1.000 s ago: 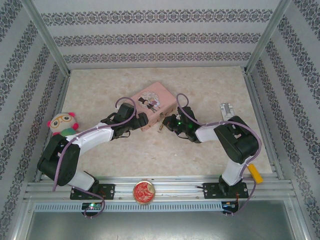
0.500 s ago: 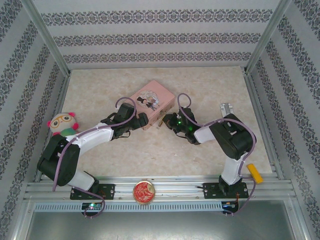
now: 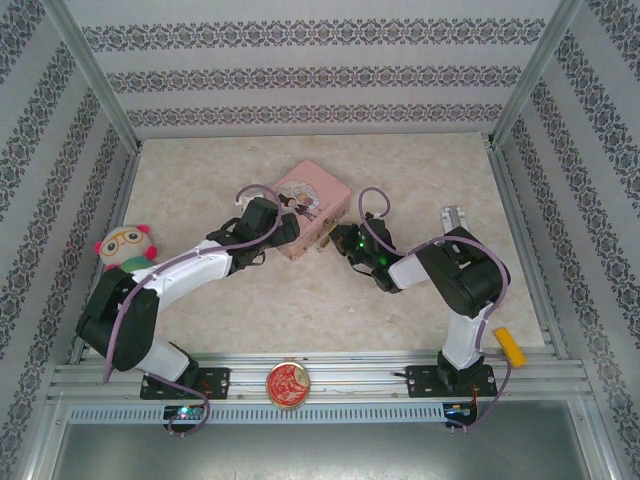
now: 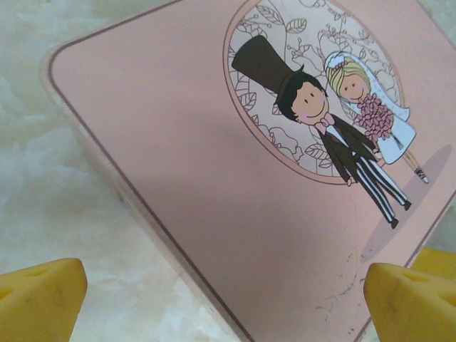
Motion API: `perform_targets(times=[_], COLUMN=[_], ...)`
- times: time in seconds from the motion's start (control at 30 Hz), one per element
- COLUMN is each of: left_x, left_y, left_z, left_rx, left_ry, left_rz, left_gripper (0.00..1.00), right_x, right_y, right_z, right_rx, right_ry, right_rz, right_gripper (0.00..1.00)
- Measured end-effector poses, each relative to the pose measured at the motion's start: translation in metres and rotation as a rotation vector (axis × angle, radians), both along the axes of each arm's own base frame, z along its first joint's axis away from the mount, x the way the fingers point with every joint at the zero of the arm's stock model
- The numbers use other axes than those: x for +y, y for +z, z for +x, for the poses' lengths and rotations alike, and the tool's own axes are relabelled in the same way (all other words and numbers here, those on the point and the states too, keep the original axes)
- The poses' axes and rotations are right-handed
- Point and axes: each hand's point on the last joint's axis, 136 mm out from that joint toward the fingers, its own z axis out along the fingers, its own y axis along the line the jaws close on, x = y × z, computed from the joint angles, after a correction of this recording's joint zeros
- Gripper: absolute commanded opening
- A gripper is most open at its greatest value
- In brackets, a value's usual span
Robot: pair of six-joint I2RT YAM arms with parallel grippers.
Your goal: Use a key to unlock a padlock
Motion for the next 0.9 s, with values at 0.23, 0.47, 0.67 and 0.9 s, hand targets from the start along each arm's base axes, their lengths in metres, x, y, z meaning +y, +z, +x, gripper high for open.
perform_targets(times=[0.23, 0.47, 0.67, 0.9], left_x=[-0.002, -0.002, -0.002, -0.003], left_y=[-0.022, -0.023, -0.024, -0.024], left_z=[-0.001, -0.001, -0.002, -0.004], left_rx=[0.050, 0.052, 0.053, 0.053], left_ry=[-0.019, -0.021, -0.021, -0.027], left_rz=[0.052, 0.055, 0.056, 0.048], left_gripper=[0.99, 0.99, 1.00, 0.94], right_x=[-0.003, -0.003, -0.005, -0.009], right_y=[0.001, 0.000, 0.001, -0.001], right_z=[0.003, 0.004, 0.005, 0.002], right_rx=[-0.011, -0.014, -0.019, -0.023], right_ry=[-0.025, -0.036, -0.044, -0.050], right_rz=[0.009, 0.020, 0.019, 0.018], right_gripper=[0.00, 0.00, 0.00, 0.00])
